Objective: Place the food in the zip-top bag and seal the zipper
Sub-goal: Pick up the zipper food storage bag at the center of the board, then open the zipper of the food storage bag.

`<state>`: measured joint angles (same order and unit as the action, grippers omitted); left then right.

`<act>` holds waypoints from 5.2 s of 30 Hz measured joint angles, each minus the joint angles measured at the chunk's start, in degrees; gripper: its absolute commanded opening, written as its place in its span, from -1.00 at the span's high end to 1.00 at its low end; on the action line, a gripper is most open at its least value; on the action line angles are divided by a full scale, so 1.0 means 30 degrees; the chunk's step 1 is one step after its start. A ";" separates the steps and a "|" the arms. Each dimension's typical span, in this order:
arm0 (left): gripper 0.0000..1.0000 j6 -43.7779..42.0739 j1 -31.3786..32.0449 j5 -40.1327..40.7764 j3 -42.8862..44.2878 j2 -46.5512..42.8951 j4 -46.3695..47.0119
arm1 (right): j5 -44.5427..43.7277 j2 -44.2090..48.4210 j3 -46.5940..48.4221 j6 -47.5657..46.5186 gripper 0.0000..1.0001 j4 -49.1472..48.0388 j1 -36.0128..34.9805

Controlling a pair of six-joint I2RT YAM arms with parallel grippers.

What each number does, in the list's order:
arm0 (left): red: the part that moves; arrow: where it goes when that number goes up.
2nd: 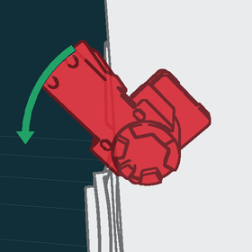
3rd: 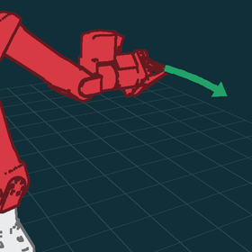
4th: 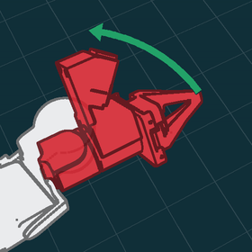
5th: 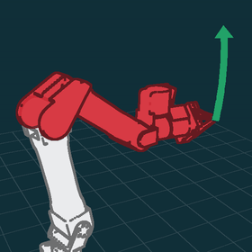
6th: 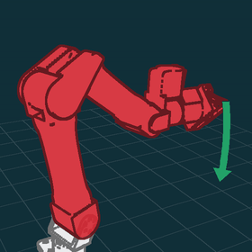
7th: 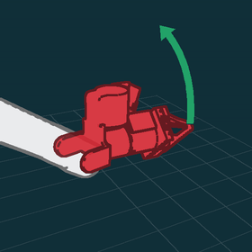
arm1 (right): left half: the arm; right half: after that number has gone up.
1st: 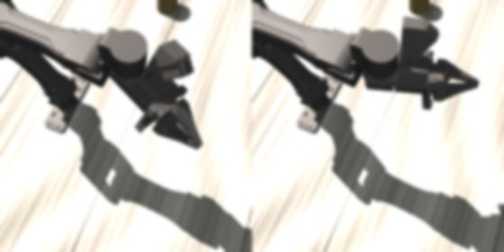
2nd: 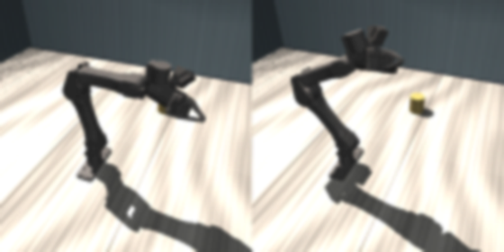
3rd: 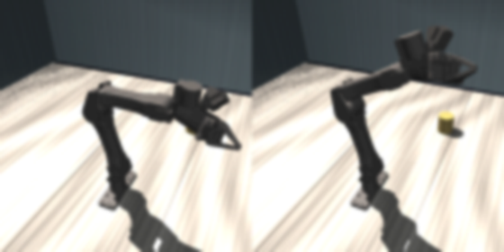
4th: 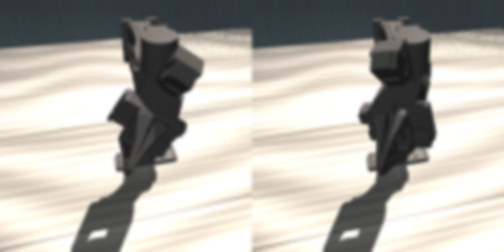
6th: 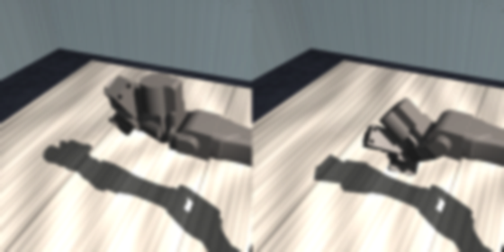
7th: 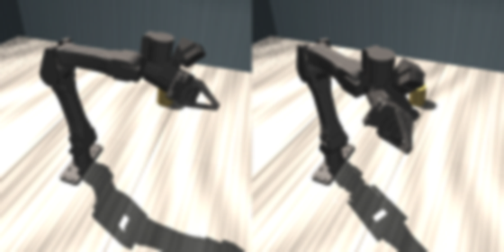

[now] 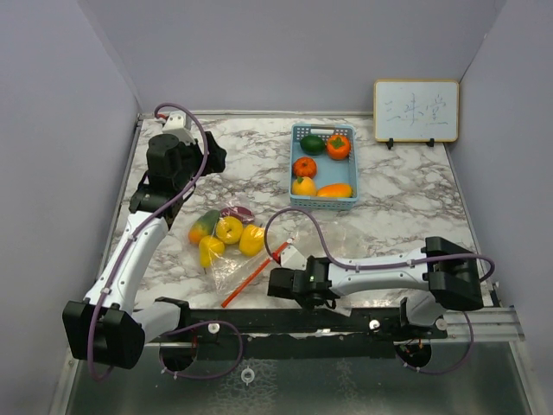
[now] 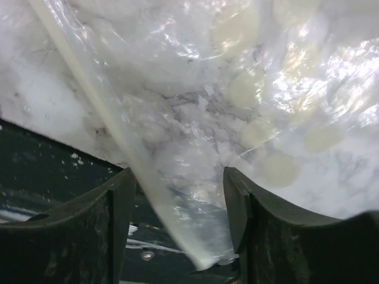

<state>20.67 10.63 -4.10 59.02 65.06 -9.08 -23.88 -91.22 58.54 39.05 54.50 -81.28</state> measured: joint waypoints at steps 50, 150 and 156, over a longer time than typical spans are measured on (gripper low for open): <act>-0.01 0.7512 0.4138 -0.9522 0.2127 0.2353 -0.0168 | -0.4918 0.2936 0.8852 -0.6302 0.96 -0.7461 0.7257; 0.20 1.1285 0.5122 -0.7074 0.9719 0.6936 -0.6615 | 0.0277 0.6302 0.1851 -1.3172 0.96 -1.8083 0.8954; 0.21 1.1154 0.5122 -0.7082 0.9857 0.6885 -0.7111 | 0.0277 0.6360 0.1515 -1.3325 0.96 -1.8163 0.8954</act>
<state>54.13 26.00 -25.34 88.60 85.71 -30.41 -23.05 -72.14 63.09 -0.93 0.01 -54.41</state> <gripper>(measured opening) 0.403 0.022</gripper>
